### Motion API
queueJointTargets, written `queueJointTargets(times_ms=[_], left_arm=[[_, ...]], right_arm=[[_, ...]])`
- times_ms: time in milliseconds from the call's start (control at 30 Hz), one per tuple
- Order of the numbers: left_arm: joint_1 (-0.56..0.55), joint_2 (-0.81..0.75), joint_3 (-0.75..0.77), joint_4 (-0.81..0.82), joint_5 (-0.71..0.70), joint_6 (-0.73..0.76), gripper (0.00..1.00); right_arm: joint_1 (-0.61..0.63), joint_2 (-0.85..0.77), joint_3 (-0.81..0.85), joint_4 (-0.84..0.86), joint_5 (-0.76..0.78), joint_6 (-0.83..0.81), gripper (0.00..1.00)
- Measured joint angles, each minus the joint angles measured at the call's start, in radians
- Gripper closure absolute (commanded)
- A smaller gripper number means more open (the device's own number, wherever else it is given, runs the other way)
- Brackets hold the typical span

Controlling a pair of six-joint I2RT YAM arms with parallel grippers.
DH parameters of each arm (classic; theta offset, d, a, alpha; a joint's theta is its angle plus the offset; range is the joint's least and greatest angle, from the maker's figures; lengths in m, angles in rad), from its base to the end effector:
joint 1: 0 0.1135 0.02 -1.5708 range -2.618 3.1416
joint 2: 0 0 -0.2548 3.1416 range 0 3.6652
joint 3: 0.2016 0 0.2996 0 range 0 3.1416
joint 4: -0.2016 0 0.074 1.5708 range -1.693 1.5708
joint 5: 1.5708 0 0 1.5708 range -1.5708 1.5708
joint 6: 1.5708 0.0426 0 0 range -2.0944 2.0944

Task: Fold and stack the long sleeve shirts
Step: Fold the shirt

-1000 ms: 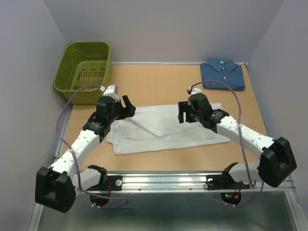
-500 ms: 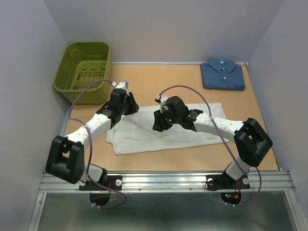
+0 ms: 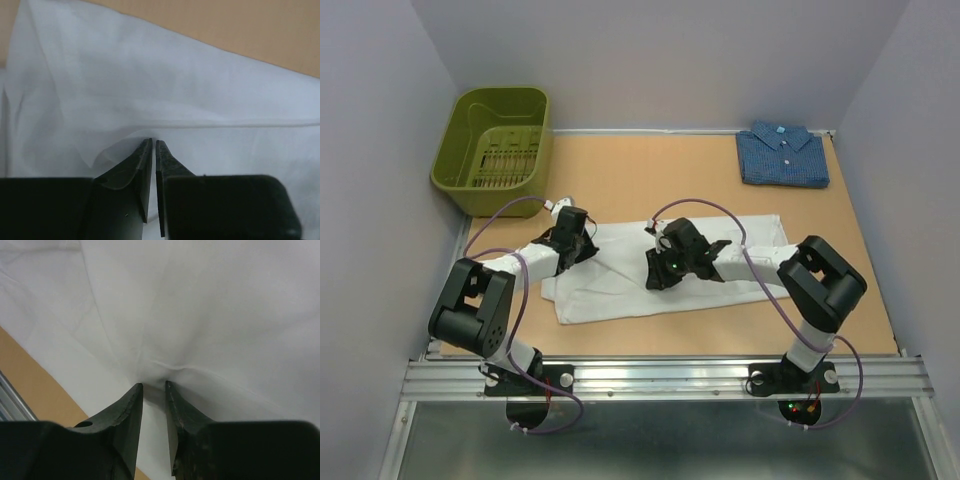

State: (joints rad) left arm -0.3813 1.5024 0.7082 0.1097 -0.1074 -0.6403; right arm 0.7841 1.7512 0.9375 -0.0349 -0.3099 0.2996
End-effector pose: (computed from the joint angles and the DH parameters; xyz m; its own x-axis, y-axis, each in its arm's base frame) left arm 0.3184 -0.1228 0.1268 -0.6456 -0.3811 -0.6618 -0.1157 0.9054 -0.4085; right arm 0.2646 0.2823 0.1060 -0.7482 -0.3493 -0.5641 -0.6222 0.6646 0.4137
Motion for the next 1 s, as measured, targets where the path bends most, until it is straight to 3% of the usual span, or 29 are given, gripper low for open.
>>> queueJointTargets(times_ms=[333, 467, 567, 600, 700, 867, 1000], left_arm=[[0.098, 0.003, -0.044, -0.005, -0.026, -0.074, 0.81], [0.108, -0.008, -0.044, -0.020, -0.016, -0.071, 0.73], [0.107, -0.069, -0.044, -0.051, 0.013, -0.063, 0.60], [0.106, -0.095, -0.044, -0.058, 0.024, -0.066, 0.52], [0.093, -0.200, -0.044, -0.065, 0.047, -0.073, 0.43], [0.064, -0.290, -0.040, -0.033, 0.084, -0.094, 0.45], [0.051, -0.203, -0.040, 0.031, 0.122, -0.115, 0.66]], right_arm=[[-0.004, -0.069, -0.067, -0.005, 0.041, 0.014, 0.69], [-0.004, -0.089, -0.066, -0.037, 0.042, 0.014, 0.64], [-0.004, -0.114, -0.050, -0.068, 0.036, 0.022, 0.57], [-0.004, -0.117, -0.037, -0.073, 0.028, 0.028, 0.55], [-0.004, -0.116, 0.022, -0.089, 0.004, 0.051, 0.51], [-0.004, -0.097, 0.145, -0.082, -0.037, 0.091, 0.49], [-0.004, -0.023, 0.217, -0.056, -0.068, 0.109, 0.51]])
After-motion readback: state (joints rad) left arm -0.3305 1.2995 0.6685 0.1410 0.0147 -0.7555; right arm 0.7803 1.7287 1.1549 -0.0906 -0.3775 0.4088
